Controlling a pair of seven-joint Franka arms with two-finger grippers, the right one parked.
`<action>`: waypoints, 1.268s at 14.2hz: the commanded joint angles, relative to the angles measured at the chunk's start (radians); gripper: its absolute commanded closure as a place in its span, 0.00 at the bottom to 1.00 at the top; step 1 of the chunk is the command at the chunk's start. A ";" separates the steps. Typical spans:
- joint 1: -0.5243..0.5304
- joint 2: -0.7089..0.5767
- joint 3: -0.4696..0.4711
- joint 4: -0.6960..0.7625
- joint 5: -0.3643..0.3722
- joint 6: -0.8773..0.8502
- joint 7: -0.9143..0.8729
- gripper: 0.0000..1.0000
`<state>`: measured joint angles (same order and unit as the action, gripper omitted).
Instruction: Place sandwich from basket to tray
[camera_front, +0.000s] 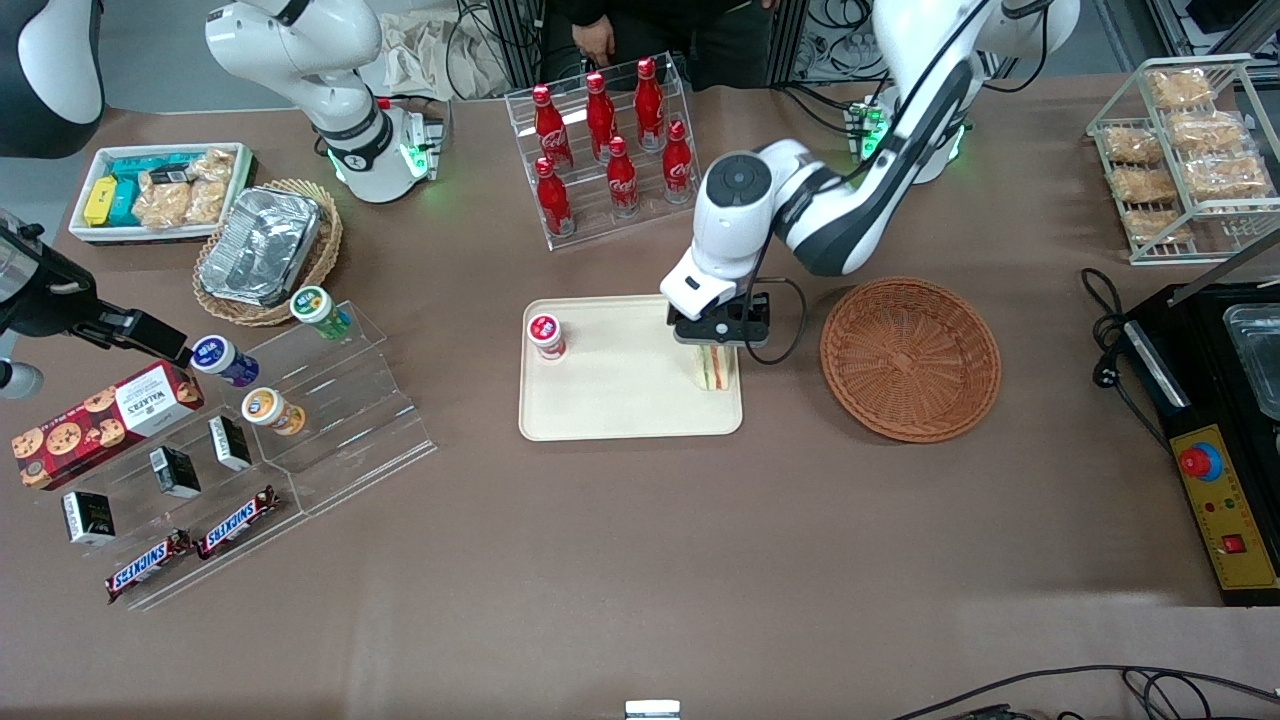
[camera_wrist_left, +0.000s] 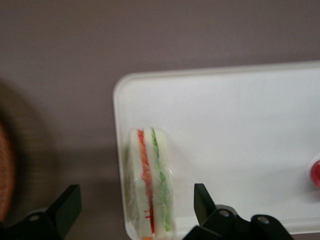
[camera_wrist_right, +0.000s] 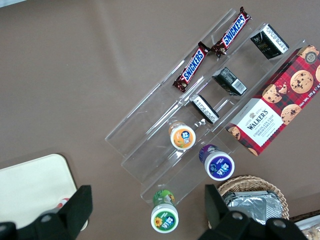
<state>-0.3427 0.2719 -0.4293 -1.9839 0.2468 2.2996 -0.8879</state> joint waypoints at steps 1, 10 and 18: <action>0.045 -0.066 0.001 0.107 0.016 -0.150 -0.008 0.00; 0.321 -0.272 -0.002 0.168 -0.093 -0.443 0.393 0.00; 0.253 -0.374 0.283 0.148 -0.228 -0.511 0.716 0.00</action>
<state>-0.0311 -0.0506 -0.2636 -1.8079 0.0783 1.8059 -0.2732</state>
